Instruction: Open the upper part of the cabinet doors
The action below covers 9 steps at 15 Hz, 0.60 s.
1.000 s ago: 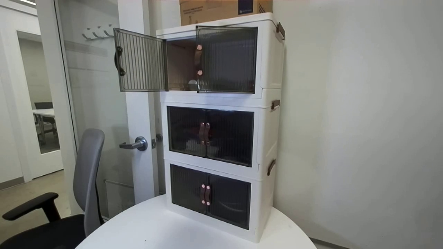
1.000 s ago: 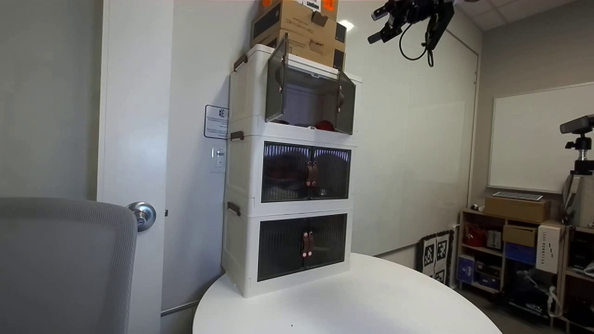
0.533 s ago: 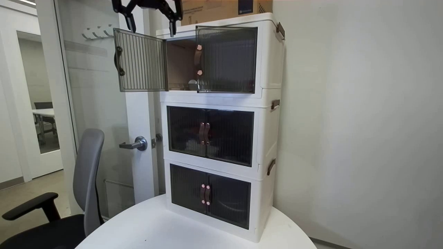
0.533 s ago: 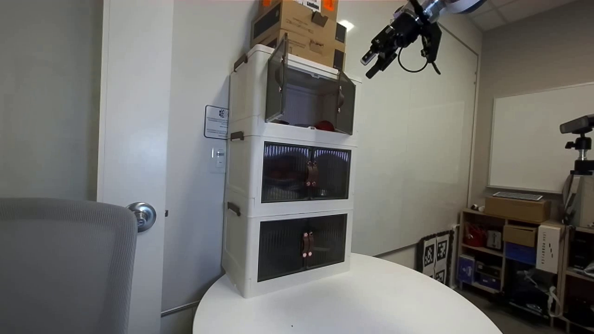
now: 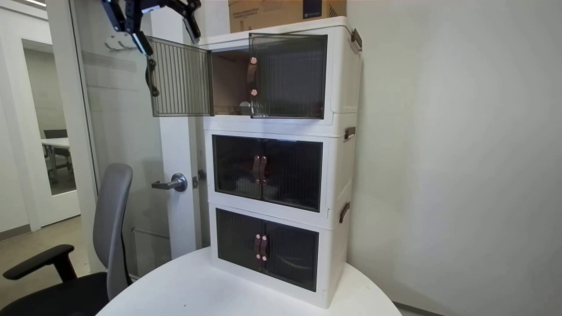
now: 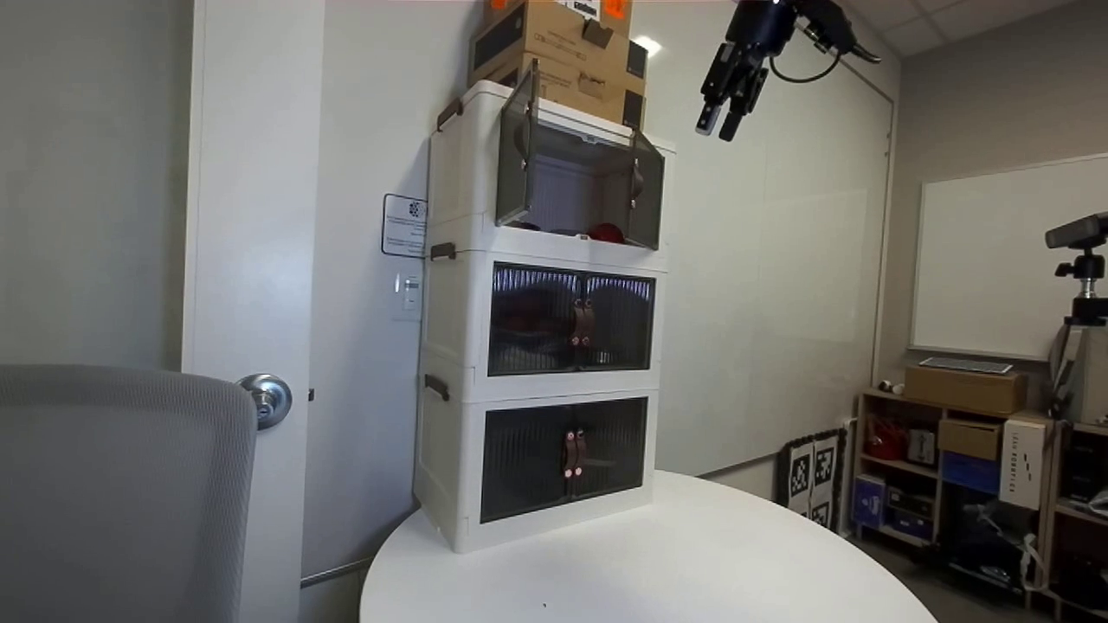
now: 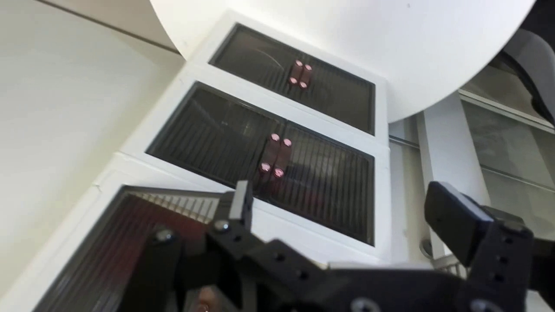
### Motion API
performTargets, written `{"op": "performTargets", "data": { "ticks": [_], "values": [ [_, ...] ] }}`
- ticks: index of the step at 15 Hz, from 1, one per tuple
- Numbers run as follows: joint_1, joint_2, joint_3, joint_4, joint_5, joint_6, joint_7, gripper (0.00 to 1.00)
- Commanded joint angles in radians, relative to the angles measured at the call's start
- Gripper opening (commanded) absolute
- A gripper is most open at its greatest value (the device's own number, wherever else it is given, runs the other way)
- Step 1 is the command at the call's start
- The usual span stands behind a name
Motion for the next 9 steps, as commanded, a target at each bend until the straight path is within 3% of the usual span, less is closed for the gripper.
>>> {"op": "performTargets", "data": {
  "ticks": [1,5,6,9],
  "values": [
    [-0.007,-0.045,0.004,-0.054,-0.180,-0.100,0.131,1.00],
    [-0.010,-0.042,0.012,-0.048,-0.333,-0.298,0.224,1.00],
    [0.019,-0.028,-0.018,-0.043,-0.288,-0.227,0.188,1.00],
    [0.018,-0.028,-0.017,-0.043,-0.317,-0.280,0.208,1.00]
  ]
}}
